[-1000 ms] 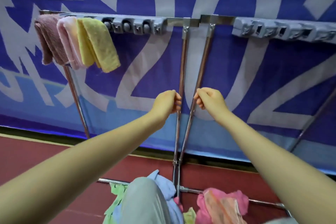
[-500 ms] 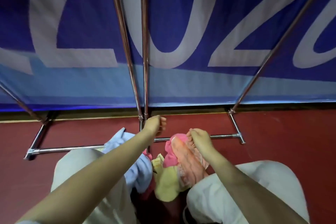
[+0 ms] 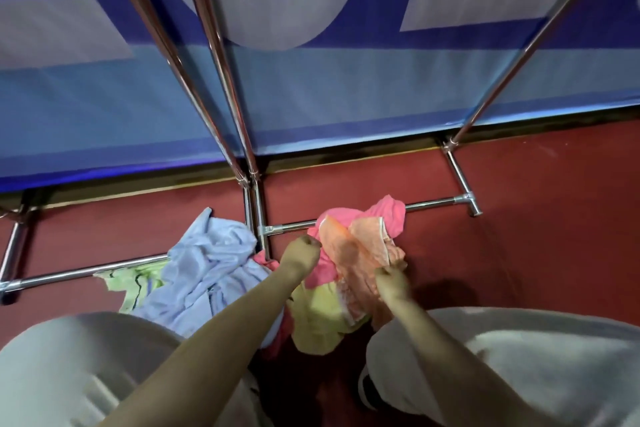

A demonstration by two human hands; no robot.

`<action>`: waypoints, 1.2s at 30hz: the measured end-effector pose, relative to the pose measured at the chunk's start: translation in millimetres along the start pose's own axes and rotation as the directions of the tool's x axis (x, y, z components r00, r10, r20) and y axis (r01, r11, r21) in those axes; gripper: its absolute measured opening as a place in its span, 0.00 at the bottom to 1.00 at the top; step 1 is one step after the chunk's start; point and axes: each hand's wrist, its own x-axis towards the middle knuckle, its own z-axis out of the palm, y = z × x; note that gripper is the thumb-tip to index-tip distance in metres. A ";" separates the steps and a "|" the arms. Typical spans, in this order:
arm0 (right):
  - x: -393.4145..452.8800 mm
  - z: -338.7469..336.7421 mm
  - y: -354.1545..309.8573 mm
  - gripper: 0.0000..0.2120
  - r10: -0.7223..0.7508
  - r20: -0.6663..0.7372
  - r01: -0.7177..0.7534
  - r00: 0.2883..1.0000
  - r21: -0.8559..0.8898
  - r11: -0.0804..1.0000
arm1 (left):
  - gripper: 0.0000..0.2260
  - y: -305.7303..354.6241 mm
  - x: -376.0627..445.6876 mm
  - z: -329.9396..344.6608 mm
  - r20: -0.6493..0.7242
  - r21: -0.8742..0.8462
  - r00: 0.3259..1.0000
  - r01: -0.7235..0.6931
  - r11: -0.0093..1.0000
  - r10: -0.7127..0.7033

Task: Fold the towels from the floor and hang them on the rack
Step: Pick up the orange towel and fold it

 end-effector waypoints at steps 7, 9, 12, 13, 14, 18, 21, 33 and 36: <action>47.4 14.7 44.4 0.16 -0.049 0.081 0.063 0.996 -0.177 0.982 | 0.15 -0.5 46.6 45.0 0.089 0.307 0.988 -0.151 0.940 0.130; 58.3 18.1 47.9 0.14 -0.032 0.052 0.042 0.998 -0.214 0.976 | 0.14 -7.1 62.1 54.7 0.104 0.321 0.984 -0.170 0.932 0.144; 76.4 31.8 49.0 0.15 -0.108 0.022 0.110 0.994 -0.275 0.955 | 0.15 -15.7 83.7 68.4 0.143 0.391 0.969 -0.243 0.888 0.202; 82.9 36.8 50.6 0.16 -0.138 0.020 0.138 0.990 -0.290 0.947 | 0.18 -16.9 90.5 73.1 0.174 0.422 0.961 -0.272 0.865 0.217; 89.0 40.8 52.1 0.17 -0.155 0.015 0.152 0.988 -0.305 0.940 | 0.23 -17.9 97.2 78.0 0.212 0.449 0.948 -0.310 0.838 0.237; 104.2 43.3 56.5 0.19 -0.153 0.023 0.151 0.988 -0.364 0.919 | 0.31 -26.0 124.5 96.1 0.311 0.506 0.894 -0.443 0.740 0.323; 112.2 41.1 59.1 0.24 -0.105 0.066 0.124 0.992 -0.489 0.863 | 0.23 -25.7 136.6 101.2 0.350 0.548 0.879 -0.473 0.690 0.324; 77.8 21.6 21.6 0.18 -0.295 0.045 0.296 0.955 -0.270 0.916 | 0.19 -14.6 98.2 54.0 0.343 0.570 0.843 -0.538 0.622 0.415; 62.8 10.5 -5.8 0.20 -0.359 0.038 0.352 0.933 -0.316 0.881 | 0.24 1.2 70.2 38.1 0.306 0.529 0.871 -0.491 0.692 0.385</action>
